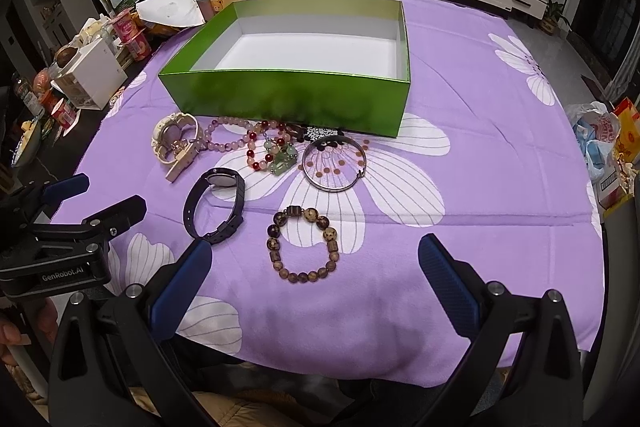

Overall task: Organize jewelry
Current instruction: 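Grasp the white watch with the left tool while the right tool grasps the silver bangle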

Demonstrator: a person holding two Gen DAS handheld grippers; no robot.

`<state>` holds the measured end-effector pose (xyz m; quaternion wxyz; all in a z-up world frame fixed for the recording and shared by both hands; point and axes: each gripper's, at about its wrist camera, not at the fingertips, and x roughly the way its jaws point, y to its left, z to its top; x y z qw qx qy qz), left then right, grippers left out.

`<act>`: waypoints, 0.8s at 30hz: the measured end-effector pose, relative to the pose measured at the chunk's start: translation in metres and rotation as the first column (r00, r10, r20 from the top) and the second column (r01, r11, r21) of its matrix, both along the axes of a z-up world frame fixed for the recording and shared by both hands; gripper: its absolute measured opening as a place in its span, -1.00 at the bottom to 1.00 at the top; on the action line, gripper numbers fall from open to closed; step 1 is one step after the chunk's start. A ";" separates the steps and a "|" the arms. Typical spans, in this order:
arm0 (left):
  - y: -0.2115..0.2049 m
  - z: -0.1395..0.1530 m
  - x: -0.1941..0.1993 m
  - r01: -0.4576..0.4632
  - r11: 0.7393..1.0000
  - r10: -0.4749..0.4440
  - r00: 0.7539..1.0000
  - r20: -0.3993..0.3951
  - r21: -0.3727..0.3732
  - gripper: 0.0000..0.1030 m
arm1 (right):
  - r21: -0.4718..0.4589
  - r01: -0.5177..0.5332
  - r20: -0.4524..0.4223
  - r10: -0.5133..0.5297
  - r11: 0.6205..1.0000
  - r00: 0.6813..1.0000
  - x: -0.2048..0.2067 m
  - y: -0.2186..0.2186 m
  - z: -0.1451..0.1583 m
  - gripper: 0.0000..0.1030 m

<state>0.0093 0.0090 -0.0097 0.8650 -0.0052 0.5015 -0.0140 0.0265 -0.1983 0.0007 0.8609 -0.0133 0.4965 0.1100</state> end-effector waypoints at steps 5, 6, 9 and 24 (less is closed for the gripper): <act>0.008 -0.001 0.001 -0.008 0.999 0.009 0.999 0.031 -0.038 0.96 | 0.039 0.016 0.023 -0.016 0.999 1.000 0.004 -0.008 -0.001 0.97; 0.011 -0.002 0.001 -0.015 0.999 0.017 0.999 0.045 -0.047 0.96 | 0.061 0.025 0.033 -0.027 0.998 0.999 0.007 -0.013 -0.002 0.97; 0.025 -0.011 0.006 -0.059 0.995 0.063 0.996 0.057 -0.081 0.96 | 0.098 0.056 0.034 -0.060 0.994 0.998 0.018 -0.026 -0.012 0.97; 0.051 -0.037 0.060 -0.144 0.980 0.156 0.984 0.084 -0.136 0.45 | 0.176 0.085 0.034 -0.093 0.981 0.995 0.069 -0.041 -0.049 0.13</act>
